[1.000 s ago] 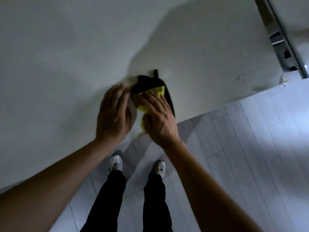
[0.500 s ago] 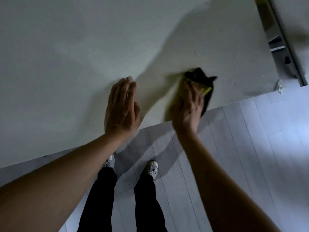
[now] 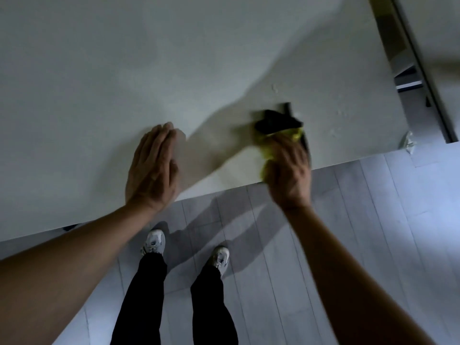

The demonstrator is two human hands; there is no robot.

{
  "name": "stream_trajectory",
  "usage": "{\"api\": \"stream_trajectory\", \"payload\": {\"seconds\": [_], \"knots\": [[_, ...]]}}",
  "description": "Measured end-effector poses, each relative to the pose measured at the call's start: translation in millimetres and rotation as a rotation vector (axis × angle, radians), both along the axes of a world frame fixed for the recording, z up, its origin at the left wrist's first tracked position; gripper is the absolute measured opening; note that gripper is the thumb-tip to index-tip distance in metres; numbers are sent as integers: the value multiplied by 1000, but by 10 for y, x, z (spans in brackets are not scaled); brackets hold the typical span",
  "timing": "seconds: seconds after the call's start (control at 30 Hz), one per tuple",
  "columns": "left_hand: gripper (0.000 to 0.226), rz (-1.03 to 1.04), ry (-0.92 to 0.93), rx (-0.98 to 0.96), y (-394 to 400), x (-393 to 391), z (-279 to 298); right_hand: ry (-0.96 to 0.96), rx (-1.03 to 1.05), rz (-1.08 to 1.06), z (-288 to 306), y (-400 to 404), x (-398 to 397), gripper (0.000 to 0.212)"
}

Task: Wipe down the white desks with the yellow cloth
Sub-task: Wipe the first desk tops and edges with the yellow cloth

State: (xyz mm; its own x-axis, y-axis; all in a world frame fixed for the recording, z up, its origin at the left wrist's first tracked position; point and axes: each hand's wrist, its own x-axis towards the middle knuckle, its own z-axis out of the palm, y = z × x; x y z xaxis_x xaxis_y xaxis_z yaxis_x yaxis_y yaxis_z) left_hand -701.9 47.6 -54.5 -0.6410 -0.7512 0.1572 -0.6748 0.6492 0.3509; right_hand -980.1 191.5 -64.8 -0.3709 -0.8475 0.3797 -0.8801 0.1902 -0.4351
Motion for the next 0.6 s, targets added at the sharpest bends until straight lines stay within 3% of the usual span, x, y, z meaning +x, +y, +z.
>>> {"api": "stream_trajectory", "payload": {"seconds": [0.13,0.3,0.37,0.47,0.53,0.6], "knots": [[59,7,-9,-23,-2,5,-40,-50,33,-244,-12,160,-434,39],[60,8,-13,-21,-4,-18,-45,-80,74,-434,36,-144,300,47],[60,13,-13,-8,-4,-7,-49,-95,115,-320,52,-252,754,50],[63,14,-23,21,-9,12,-51,-111,153,39,101,-427,1315,48],[73,11,-47,34,-6,15,-39,-90,168,240,115,-478,1338,46],[66,25,-33,31,2,7,-24,-42,178,382,124,-474,1105,48]]}}
